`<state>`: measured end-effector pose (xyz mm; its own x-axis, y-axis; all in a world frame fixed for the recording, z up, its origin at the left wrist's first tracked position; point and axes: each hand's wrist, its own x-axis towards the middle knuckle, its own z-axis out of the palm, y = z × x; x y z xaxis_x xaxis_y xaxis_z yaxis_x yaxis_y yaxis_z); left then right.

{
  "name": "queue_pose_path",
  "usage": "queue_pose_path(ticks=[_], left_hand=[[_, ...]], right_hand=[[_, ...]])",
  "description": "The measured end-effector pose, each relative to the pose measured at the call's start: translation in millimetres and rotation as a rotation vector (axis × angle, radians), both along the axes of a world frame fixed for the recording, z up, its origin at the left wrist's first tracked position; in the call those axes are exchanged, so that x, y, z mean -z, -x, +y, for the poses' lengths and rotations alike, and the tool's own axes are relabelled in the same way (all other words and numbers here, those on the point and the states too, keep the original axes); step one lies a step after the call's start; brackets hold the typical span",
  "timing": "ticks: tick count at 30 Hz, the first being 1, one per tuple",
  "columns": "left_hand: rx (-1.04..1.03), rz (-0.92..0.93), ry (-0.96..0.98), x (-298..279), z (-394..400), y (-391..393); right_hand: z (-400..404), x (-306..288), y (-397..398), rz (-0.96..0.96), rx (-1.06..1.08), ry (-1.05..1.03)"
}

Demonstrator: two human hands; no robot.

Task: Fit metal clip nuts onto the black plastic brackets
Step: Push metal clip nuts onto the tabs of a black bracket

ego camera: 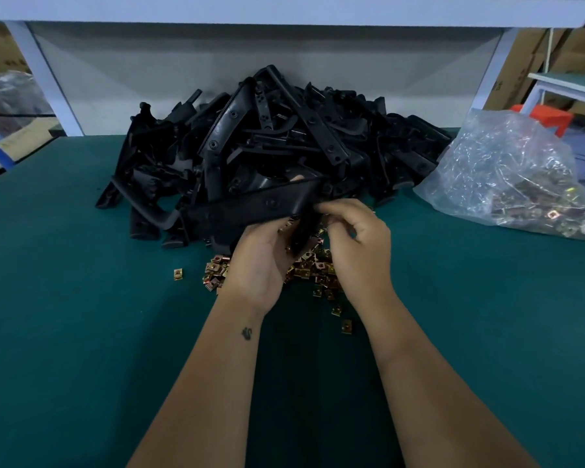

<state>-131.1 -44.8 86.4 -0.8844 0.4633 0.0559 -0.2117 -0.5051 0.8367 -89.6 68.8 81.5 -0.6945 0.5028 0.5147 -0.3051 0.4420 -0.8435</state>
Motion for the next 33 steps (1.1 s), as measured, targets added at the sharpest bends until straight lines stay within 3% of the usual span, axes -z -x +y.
queue_pose_path(ticks=[8, 11, 14, 16, 22, 26, 29, 33], left_hand=[[0.011, 0.044, 0.025, 3.7, 1.3, 1.6], [0.028, 0.083, 0.032, 4.7, 3.2, 1.0], [0.028, 0.048, 0.018, 5.6, 4.3, 1.6], [0.040, 0.015, -0.004, 3.7, 4.3, 0.7], [0.065, -0.114, -0.091, 1.0, -4.8, 4.2], [0.033, -0.114, -0.028, 2.0, -6.0, 3.6], [-0.103, -0.093, 0.012, 5.3, -0.6, 4.2], [-0.154, -0.127, -0.106, 8.6, -3.7, 7.9]], right_hand=[[5.3, -4.3, 4.7, -0.043, -0.093, 0.432], [7.7, -6.4, 3.8, 0.027, -0.180, 0.506], [8.0, -8.5, 2.5, 0.179, -0.109, 0.567], [10.7, -6.6, 2.0, 0.230, -0.016, 0.492], [-0.5, -0.4, 1.0, 0.225, -0.005, -0.078], [-4.4, 3.0, 1.0, 0.198, 0.044, -0.411], [-4.3, 4.4, 1.3, 0.108, 0.034, -0.465], [8.1, 7.9, 5.2, -0.073, 0.207, -0.277]])
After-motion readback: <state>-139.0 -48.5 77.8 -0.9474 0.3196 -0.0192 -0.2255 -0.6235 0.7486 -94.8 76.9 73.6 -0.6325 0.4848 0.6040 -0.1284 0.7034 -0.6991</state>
